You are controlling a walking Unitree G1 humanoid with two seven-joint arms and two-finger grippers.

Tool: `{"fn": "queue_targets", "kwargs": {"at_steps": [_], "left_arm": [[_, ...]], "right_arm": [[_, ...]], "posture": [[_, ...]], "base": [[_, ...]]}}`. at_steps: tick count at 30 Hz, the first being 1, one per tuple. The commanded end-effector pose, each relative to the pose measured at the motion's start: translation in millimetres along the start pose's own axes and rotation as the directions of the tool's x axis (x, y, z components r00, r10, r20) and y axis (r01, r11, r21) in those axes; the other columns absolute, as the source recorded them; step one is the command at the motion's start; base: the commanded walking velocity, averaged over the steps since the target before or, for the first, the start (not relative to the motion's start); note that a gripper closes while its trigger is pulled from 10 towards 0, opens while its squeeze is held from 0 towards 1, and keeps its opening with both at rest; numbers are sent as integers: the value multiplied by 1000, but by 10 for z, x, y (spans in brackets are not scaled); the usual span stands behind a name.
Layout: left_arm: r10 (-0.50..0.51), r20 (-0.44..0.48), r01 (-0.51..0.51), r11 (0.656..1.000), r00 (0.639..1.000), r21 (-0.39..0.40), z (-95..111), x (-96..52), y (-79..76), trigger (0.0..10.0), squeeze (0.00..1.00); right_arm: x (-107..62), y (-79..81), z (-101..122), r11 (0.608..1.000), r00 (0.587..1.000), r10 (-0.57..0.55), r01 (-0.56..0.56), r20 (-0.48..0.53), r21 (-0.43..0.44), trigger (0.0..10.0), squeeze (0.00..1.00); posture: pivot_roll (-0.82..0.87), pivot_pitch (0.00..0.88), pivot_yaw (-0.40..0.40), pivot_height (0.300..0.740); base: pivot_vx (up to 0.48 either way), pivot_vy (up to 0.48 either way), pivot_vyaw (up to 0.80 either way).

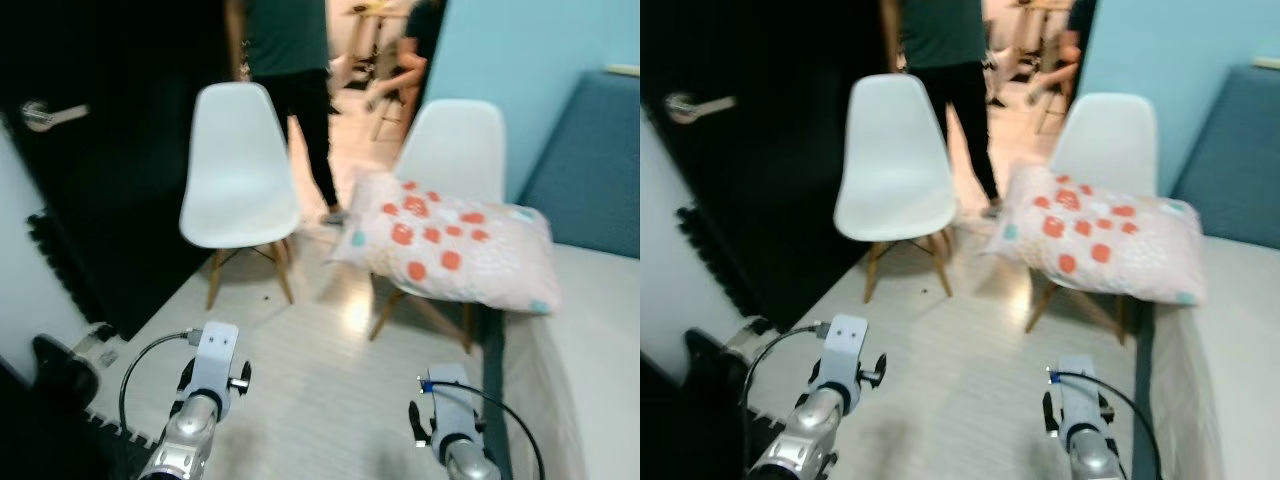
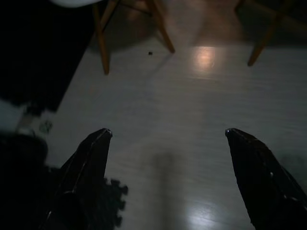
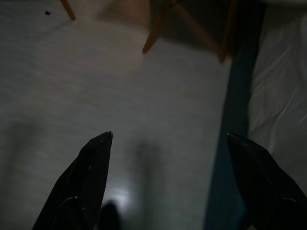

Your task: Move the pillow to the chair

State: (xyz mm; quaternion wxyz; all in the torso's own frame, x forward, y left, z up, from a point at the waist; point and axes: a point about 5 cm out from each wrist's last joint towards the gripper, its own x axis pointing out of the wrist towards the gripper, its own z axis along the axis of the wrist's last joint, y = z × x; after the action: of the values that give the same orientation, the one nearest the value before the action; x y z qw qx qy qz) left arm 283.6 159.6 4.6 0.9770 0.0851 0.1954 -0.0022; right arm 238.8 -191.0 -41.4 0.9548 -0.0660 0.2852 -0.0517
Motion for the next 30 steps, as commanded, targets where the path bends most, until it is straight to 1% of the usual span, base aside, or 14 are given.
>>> {"fn": "queue_targets", "kwargs": {"at_steps": [1, 10, 11, 13, 15, 17, 18, 22, 23, 25, 27, 30], "left_arm": [[-4, -20, 4, 1000, 1000, 2, -1, 23, -4, 10000, 0], [-4, -26, 4, 1000, 1000, 1, -2, 28, -1, 10000, 0], [-13, -27, 13, 1000, 1000, -6, -1, 31, -11, 10000, 0], [-14, -20, 13, 1000, 1000, -28, 4, 33, -20, 10000, 0], [-12, -17, 12, 999, 1000, -30, 5, 32, -23, 10000, 0], [-14, -4, 14, 999, 1000, -46, 7, 25, -39, 10000, 0], [-14, 4, 14, 999, 1000, -37, 9, 19, -45, 10000, 0], [-16, 28, 18, 998, 999, -57, 25, 3, -62, 10000, 0], [-3, 27, 5, 996, 1000, -89, 28, 4, -52, 10000, 0], [10, 28, -7, 994, 1000, -112, 29, 5, -42, 10000, 0], [23, 35, -19, 993, 999, -119, 23, -5, -31, 10000, 0], [35, 39, -30, 991, 999, -128, 16, -21, -16, 10000, 0]], "right_arm": [[0, 0, -11, 1000, 1000, -6, 6, -11, 12, 10000, 0], [-1, 12, -11, 1000, 1000, -2, 2, -11, 10, 10000, 0], [-10, 42, -17, 1000, 1000, 13, -13, -5, 25, 10000, 0], [-16, 78, -16, 999, 1000, 28, -28, 2, 24, 10000, 0], [-17, 106, -13, 998, 999, 49, -49, 4, 30, 10000, 0], [-16, 146, 8, 996, 996, 85, -85, 18, 12, 10000, 0], [-16, 154, 13, 996, 995, 94, -94, 22, 4, 10000, 0], [-11, 144, 25, 995, 995, 100, -100, 23, -13, 10000, 0], [-10, 136, 28, 994, 994, 108, -107, 23, -19, 10000, 0], [-10, 123, 23, 994, 994, 111, -110, 21, -25, 10000, 0], [-14, 104, 14, 993, 993, 114, -114, 19, -35, 10000, 0], [-16, 109, 24, 991, 992, 127, -125, 28, -46, 10000, 0]], "posture": [[33, 19, 52, 740], [31, 21, 52, 740], [16, 0, 62, 740], [12, 0, 63, 740], [9, 0, 63, 740], [8, 0, 55, 740], [11, 0, 46, 740], [14, 0, 29, 740], [10, 3, 17, 740], [15, 7, 3, 740], [19, 14, -21, 740], [22, 18, -31, 740]], "base": [[0, 0, -800], [0, 0, -800], [0, 0, -800], [0, 0, 0], [0, 0, 0], [0, 0, 0], [0, 0, 0], [0, 0, 0], [244, 0, 0], [247, 0, 0], [259, 0, 0], [273, 0, 0]]}}
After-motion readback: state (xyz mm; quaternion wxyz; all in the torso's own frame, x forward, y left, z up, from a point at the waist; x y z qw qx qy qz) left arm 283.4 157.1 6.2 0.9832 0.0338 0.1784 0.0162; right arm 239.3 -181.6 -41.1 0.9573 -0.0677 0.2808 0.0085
